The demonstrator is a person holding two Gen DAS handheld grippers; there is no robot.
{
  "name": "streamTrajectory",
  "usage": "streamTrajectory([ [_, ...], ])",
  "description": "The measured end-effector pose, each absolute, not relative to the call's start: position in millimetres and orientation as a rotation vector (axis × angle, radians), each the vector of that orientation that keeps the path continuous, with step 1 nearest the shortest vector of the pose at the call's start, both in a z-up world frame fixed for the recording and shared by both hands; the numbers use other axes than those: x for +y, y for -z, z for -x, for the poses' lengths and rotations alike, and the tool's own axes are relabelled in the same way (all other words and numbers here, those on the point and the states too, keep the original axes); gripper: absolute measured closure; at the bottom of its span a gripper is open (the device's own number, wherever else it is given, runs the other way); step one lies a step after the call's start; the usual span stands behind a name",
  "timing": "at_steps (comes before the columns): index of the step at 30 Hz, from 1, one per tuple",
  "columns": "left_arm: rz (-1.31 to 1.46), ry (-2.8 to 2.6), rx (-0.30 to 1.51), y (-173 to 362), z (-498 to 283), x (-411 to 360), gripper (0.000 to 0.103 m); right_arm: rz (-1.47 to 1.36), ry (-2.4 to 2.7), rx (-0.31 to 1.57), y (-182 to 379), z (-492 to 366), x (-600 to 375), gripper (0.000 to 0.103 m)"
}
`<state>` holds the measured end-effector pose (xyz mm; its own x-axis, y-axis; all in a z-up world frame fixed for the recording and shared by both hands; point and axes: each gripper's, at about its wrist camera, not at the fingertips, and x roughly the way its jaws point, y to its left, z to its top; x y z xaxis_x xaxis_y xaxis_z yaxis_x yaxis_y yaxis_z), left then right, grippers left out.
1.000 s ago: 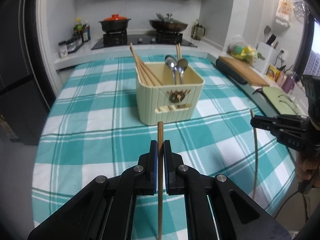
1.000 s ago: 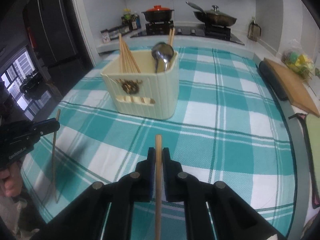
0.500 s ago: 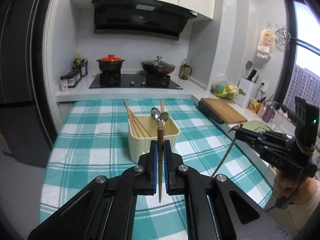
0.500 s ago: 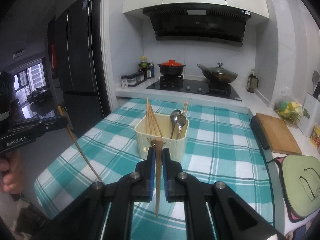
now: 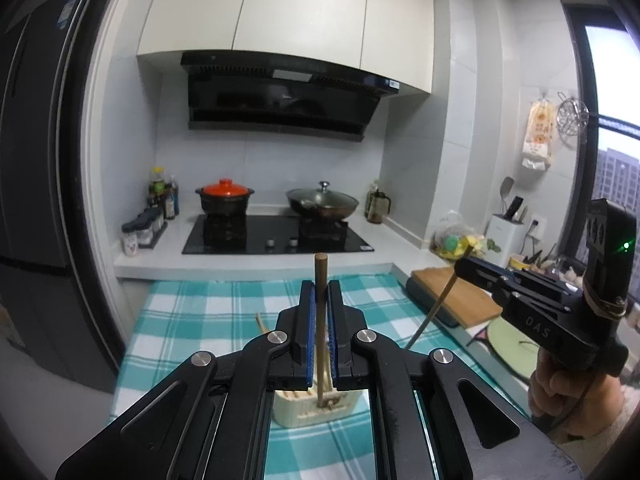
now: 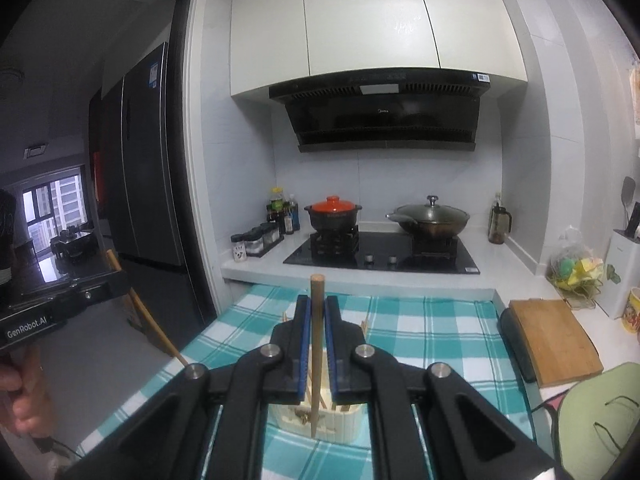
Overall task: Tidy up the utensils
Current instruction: 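Lift both chopsticks and carry them over the cream caddy, then lower both chopsticks into the caddy and open both grippers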
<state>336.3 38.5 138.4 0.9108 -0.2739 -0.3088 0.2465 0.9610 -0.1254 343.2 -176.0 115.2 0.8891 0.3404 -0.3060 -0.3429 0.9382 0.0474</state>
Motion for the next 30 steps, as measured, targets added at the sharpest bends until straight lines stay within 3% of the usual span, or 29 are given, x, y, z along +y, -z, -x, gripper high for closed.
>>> streamTrajectory([
  [7,0.097,0.230,0.403,-108.1,-419.1,27.7,0.099,0.099,-0.338,0.312,-104.2,-410.1,-148.4,0.096],
  [19,0.149,0.206,0.687,-7.3,-515.1,26.1,0.099,0.029,-0.448,0.709,6.1,-535.0,-120.5,0.096],
  [25,0.142,0.170,0.725,12.6,-530.6,27.3,0.097,0.062,-0.463,0.755,30.9,-558.6,-102.1,0.095],
  [26,0.139,0.161,0.726,13.6,-530.0,28.3,0.094,0.063,-0.461,0.757,32.3,-560.9,-100.4,0.094],
  [27,0.140,0.157,0.728,13.1,-529.3,29.9,0.081,0.059,-0.461,0.758,32.7,-562.5,-99.2,0.091],
  [28,0.143,0.147,0.728,12.1,-525.1,32.5,0.056,0.054,-0.453,0.757,33.2,-563.9,-99.3,0.086],
  [30,0.146,0.113,0.691,4.2,-509.3,39.8,0.031,0.036,-0.422,0.737,32.6,-564.1,-101.4,0.054],
])
